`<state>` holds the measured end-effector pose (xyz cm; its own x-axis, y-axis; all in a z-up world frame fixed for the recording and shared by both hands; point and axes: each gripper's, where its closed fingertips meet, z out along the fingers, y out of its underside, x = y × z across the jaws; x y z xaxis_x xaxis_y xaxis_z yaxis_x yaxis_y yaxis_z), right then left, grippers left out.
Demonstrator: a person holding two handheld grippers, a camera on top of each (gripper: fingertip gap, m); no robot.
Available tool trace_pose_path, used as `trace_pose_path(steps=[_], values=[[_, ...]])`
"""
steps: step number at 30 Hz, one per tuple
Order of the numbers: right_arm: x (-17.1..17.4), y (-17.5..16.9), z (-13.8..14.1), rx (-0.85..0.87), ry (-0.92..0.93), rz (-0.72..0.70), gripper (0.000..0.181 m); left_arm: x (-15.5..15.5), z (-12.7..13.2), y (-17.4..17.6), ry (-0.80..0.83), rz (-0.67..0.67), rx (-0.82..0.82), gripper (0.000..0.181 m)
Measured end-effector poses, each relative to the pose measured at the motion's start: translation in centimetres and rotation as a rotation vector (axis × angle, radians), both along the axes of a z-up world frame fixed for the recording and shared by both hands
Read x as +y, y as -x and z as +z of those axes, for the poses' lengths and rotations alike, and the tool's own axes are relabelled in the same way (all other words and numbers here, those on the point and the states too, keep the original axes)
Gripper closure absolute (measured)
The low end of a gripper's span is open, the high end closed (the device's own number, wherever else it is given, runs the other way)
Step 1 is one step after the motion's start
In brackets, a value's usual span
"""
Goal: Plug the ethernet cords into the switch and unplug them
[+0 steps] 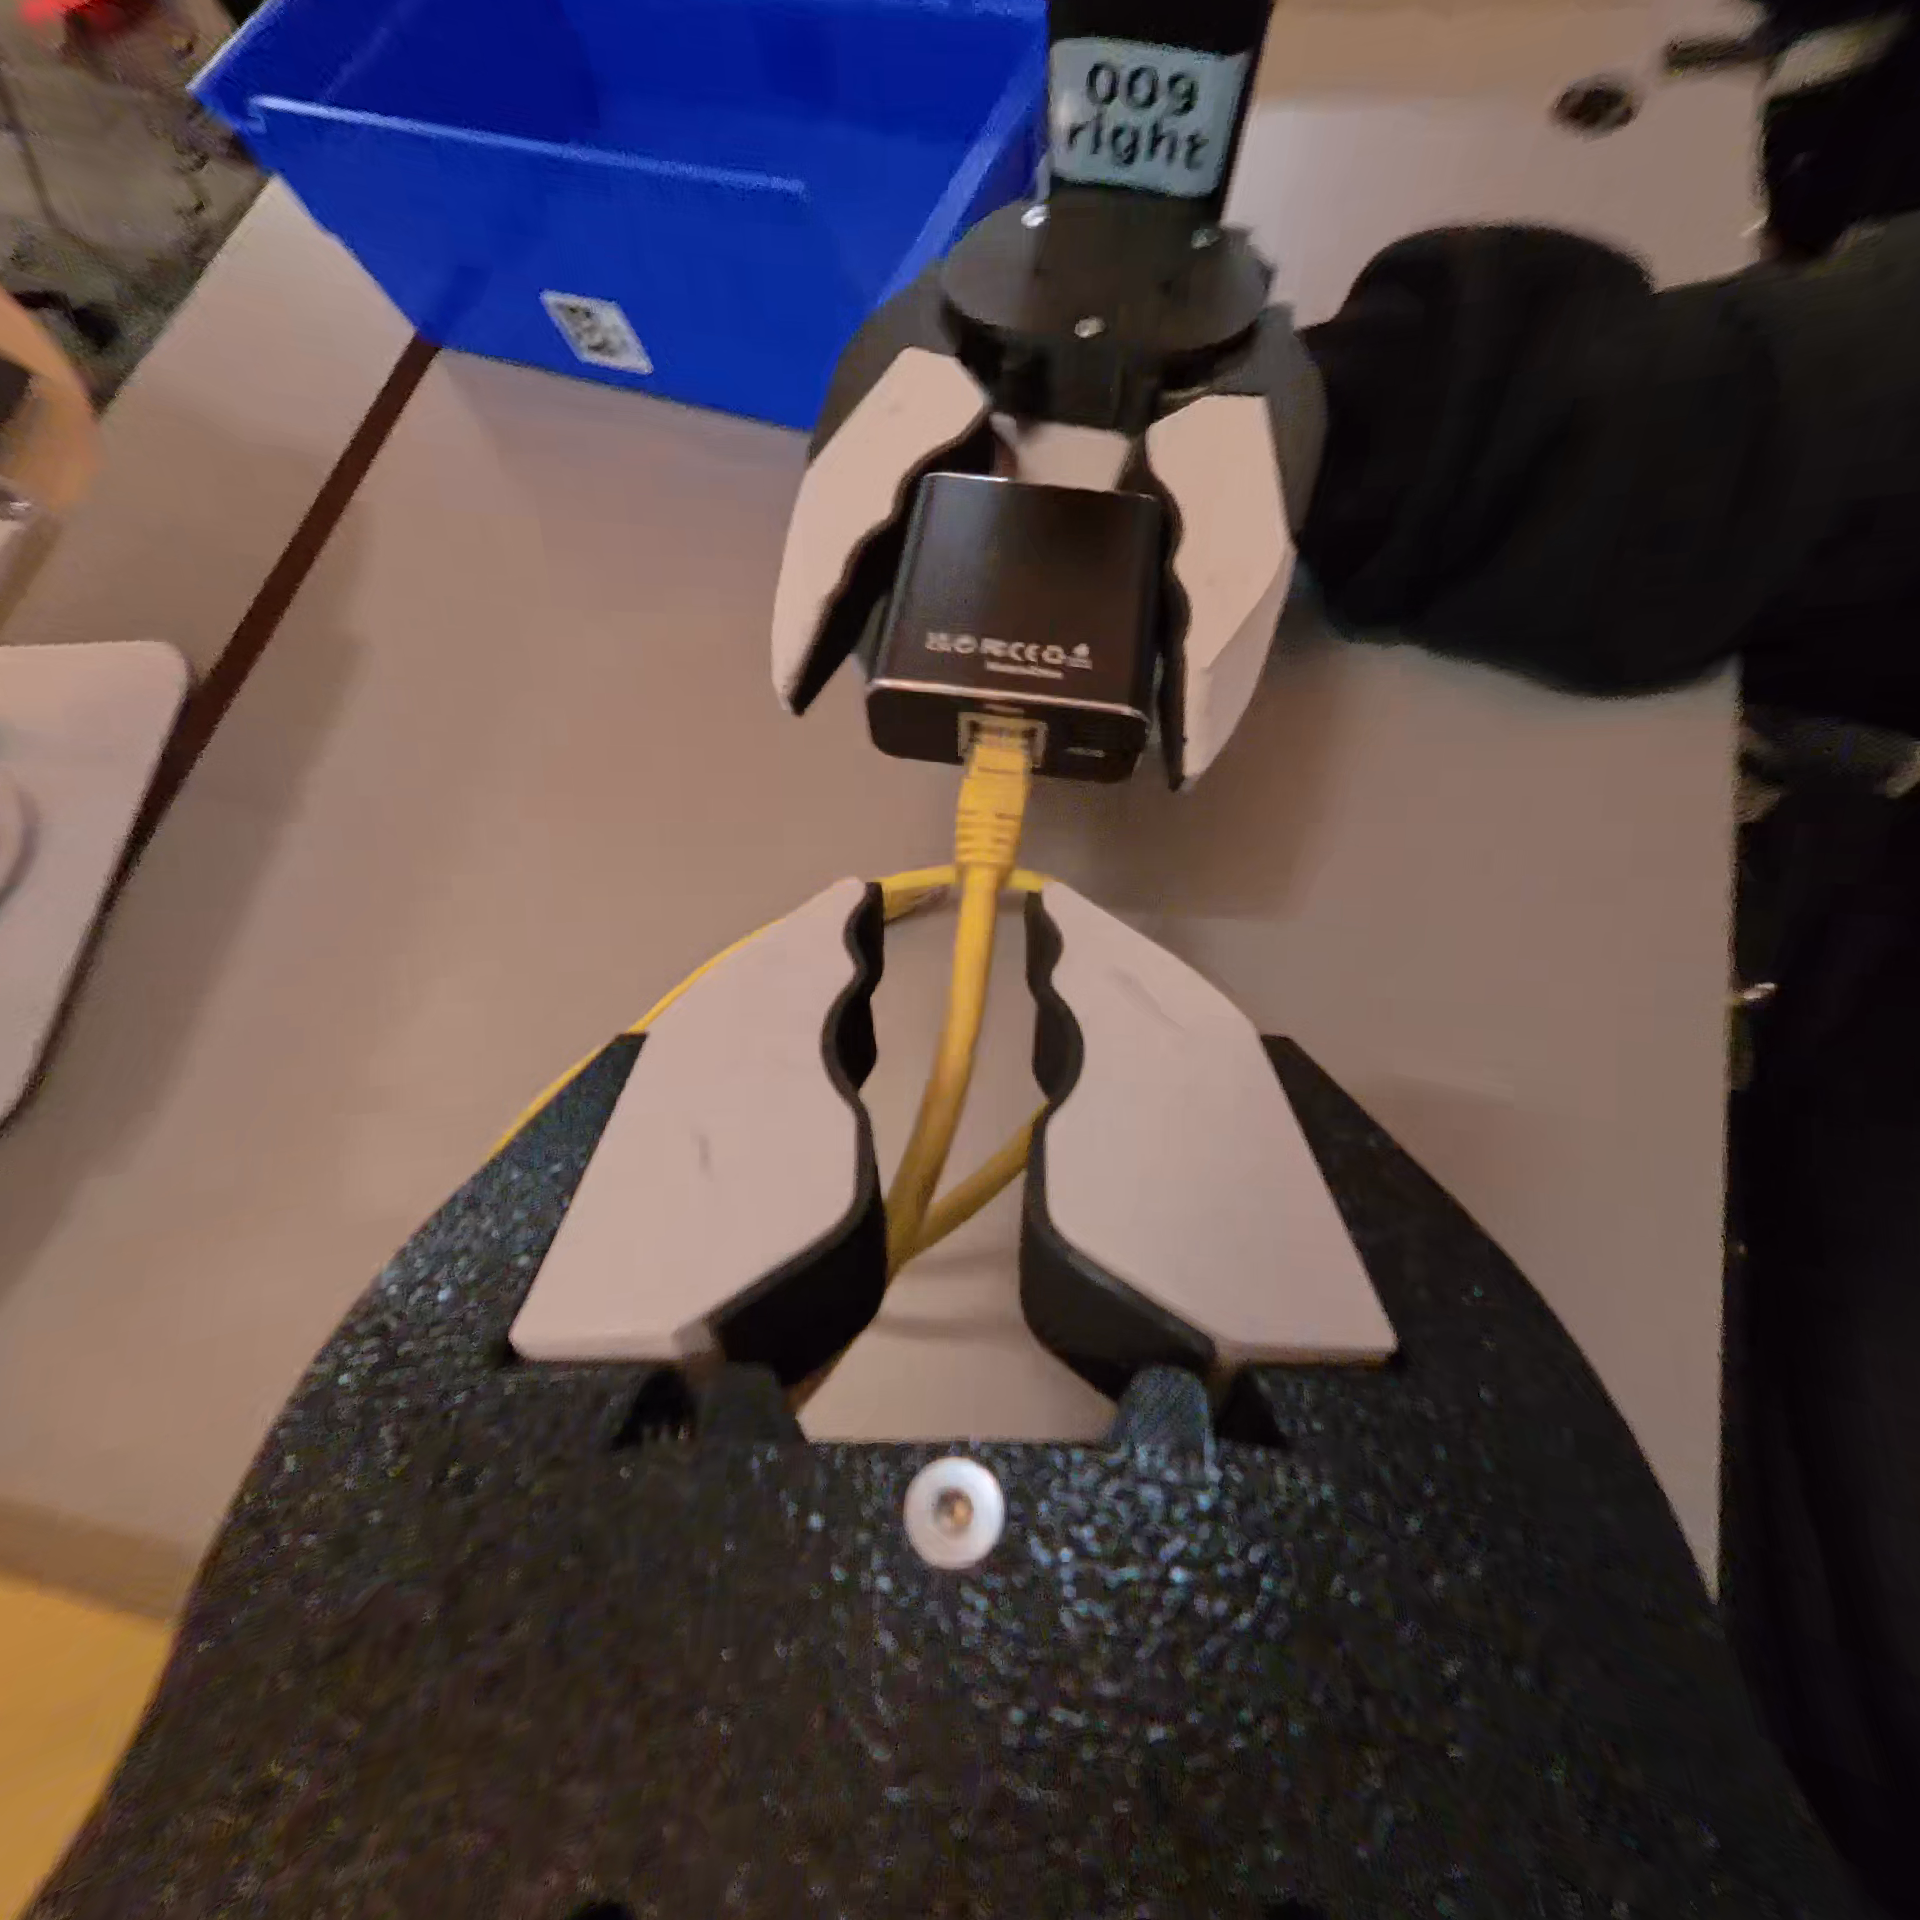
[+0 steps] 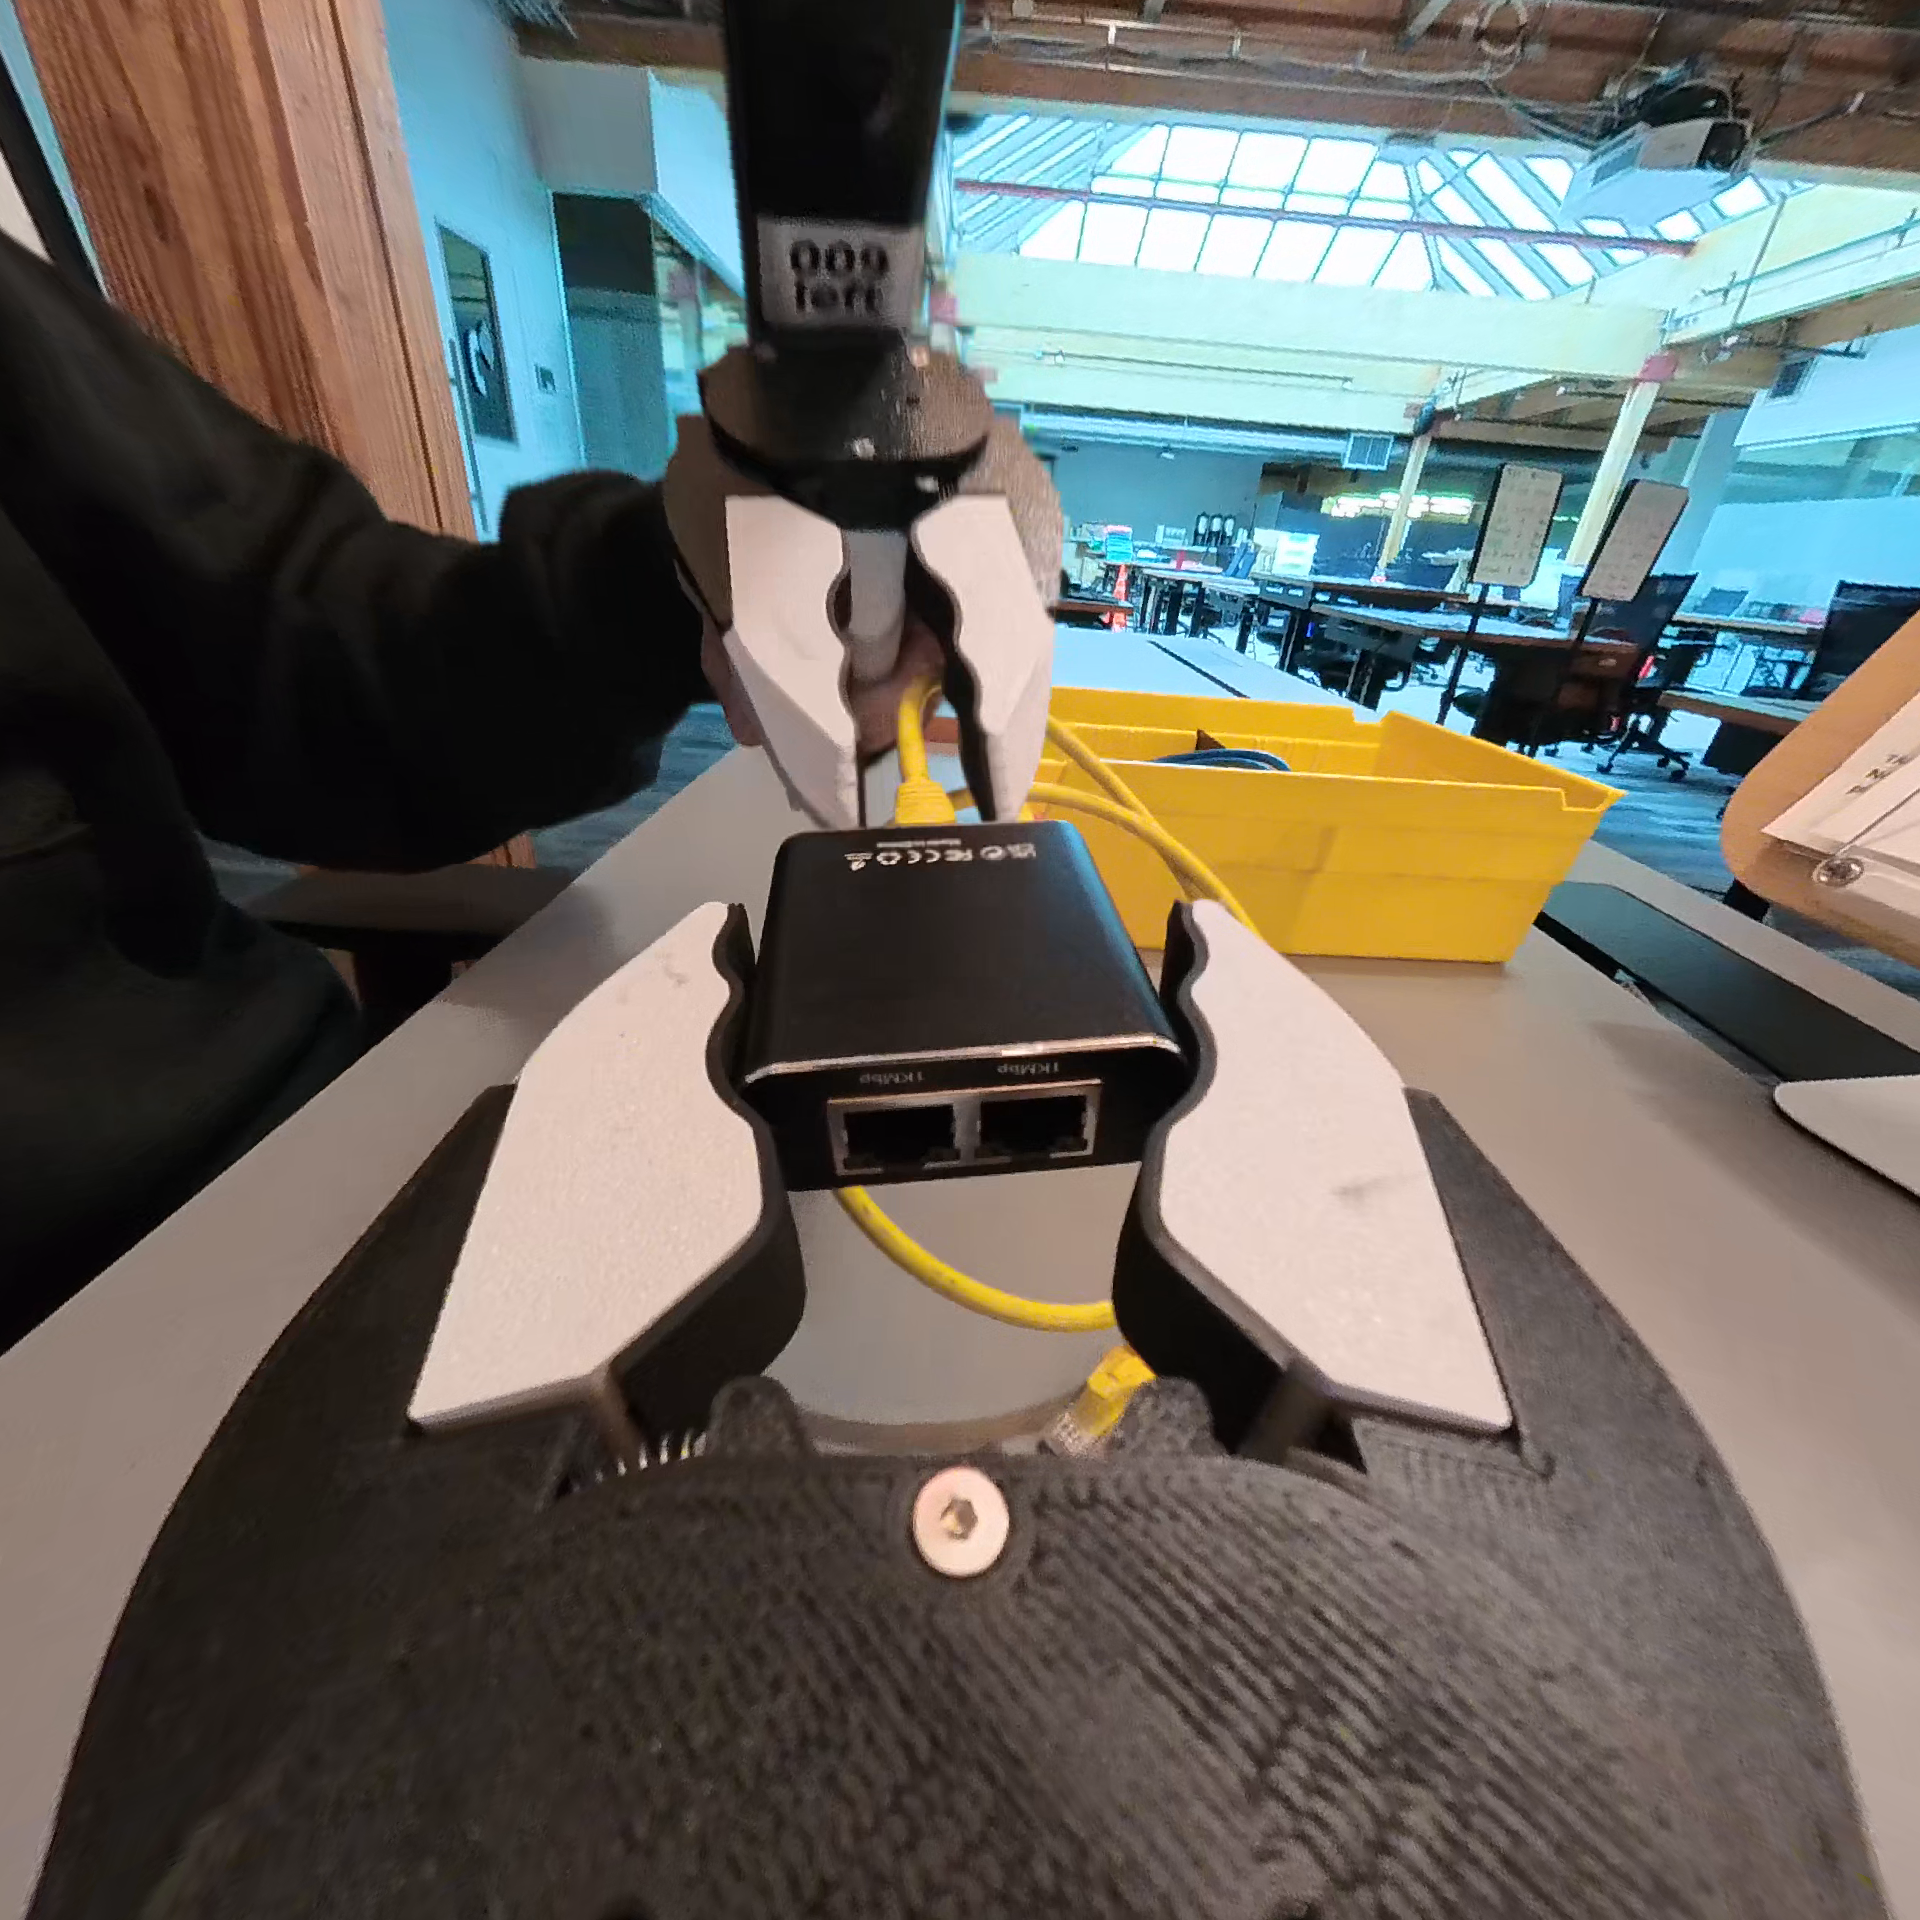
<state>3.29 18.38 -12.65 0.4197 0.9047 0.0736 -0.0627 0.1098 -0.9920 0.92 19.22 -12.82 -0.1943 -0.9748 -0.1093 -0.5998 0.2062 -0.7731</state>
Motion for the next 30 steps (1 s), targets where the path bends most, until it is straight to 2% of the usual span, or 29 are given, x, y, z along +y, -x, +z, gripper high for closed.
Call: trace_pose_path(steps=[2,6,11,17,19,22,23,25,26,28,30], values=[[-0.2,0.3,-0.2,-0.015,-0.001,0.012,0.106,-0.5,-0.3,0.1,0.056,-0.026,-0.042,0.156],[-0.2,0.8,-0.6,-0.036,0.002,0.017,0.106,-1.0,-0.5,-0.2,0.016,-0.05,-0.084,0.16],[-0.1,0.7,-0.7,-0.042,0.007,0.014,0.106,-0.9,-1.0,-0.5,0.007,-0.034,-0.054,0.171],[0.0,1.6,-1.5,-0.075,0.014,0.011,0.106,-0.7,-2.4,0.0,-0.065,-0.052,0.028,0.171],[0.0,1.5,-1.2,-0.058,0.005,0.005,0.106,-0.7,-2.2,-0.1,-0.053,-0.054,0.008,0.171],[0.8,0.6,0.1,-0.023,-0.048,-0.082,0.106,-0.3,-0.8,-0.9,-0.035,-0.025,-0.101,0.17],[1.2,0.2,0.5,-0.028,-0.079,-0.138,0.106,0.1,-0.1,-1.2,-0.026,0.006,-0.148,0.168],[1.8,-0.2,0.5,-0.078,-0.132,-0.236,0.106,2.3,1.7,-1.5,-0.049,0.2,-0.266,0.138],[2.1,-0.3,0.5,-0.114,-0.163,-0.286,0.106,3.3,2.6,-1.1,-0.037,0.31,-0.331,0.129],[3.1,-0.8,0.6,-0.162,-0.203,-0.402,0.106,5.3,4.0,0.7,0.015,0.576,-0.47,0.118],[3.6,-1.3,0.8,-0.18,-0.23,-0.473,0.106,5.4,4.7,2.6,0.07,0.697,-0.591,0.118]])
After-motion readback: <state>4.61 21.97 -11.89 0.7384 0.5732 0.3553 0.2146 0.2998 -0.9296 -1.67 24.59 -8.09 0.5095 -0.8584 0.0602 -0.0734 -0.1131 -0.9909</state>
